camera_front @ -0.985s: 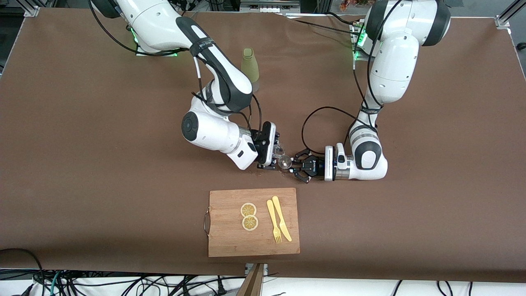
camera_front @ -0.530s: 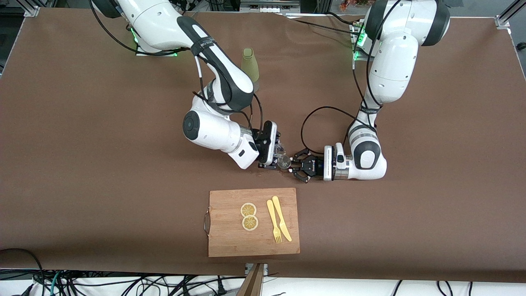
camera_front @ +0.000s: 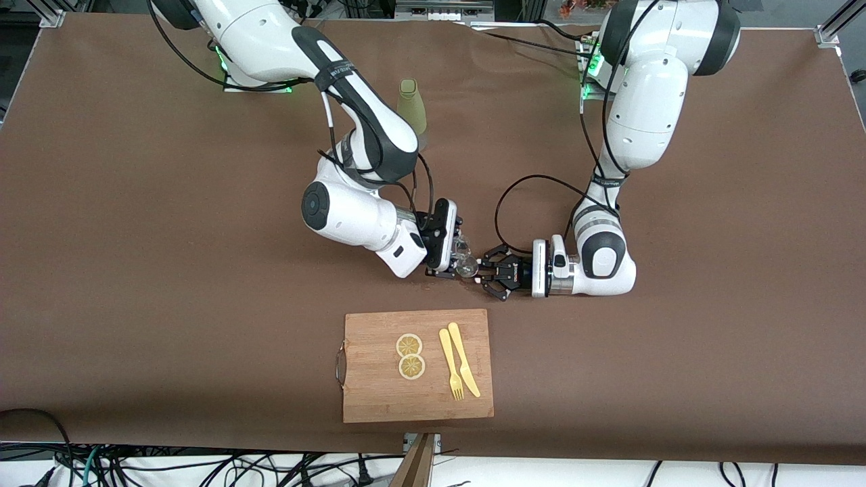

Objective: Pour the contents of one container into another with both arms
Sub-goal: 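Hold the jigger tipped into the glass held by the right gripper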

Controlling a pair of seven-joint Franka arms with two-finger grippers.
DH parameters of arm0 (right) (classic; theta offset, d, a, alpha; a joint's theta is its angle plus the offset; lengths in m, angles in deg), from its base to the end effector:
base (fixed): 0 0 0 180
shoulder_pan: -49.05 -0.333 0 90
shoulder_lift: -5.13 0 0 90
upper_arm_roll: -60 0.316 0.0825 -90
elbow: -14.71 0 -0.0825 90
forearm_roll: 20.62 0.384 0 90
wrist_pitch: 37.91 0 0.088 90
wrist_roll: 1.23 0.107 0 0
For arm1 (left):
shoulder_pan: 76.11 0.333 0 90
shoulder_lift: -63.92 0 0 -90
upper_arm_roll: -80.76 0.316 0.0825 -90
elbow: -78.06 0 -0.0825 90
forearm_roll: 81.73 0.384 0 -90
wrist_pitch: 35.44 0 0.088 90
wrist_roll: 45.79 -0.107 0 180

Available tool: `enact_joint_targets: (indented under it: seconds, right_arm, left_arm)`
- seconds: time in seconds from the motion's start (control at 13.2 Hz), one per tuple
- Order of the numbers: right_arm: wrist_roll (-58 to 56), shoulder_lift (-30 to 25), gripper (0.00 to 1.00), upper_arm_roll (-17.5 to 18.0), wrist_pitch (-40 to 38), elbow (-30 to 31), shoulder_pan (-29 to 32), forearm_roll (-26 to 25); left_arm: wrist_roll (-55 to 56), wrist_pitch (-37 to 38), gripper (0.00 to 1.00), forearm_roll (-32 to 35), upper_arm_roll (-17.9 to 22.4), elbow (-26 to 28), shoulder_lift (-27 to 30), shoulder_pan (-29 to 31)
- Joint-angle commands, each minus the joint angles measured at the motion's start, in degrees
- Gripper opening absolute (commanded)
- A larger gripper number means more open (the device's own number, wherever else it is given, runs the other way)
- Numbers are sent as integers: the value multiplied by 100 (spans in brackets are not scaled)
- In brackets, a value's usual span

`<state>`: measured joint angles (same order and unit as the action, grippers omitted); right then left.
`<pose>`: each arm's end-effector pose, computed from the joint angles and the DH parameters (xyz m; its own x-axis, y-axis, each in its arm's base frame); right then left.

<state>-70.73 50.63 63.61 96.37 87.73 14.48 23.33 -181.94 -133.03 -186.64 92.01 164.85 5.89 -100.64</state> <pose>0.6118 0.4772 0.3107 0.2021 0.7508 0.6288 0.9790 -0.1371 -0.1510 0.6291 -0.2652 0.0892 0.1143 -0.1206 0.9861 -0.9929 0.0188 0.1174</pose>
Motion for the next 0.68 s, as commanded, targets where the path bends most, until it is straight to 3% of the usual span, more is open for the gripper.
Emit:
enact_joint_targets:
  seconds: [0.0,0.15,0.61]
  right_arm:
    - [112,55,0,8,54,-139,-32,-1]
    - [34,37,0,-1,160,-139,-23,367]
    - [-229,-24,0,8,204,-139,12,807]
  left_arm:
    - [-78,-190,0,-152,-9,93,100,-61]
    - [-78,-190,0,-152,-9,84,100,-61]
    - [-78,-190,0,-143,-9,84,100,-61]
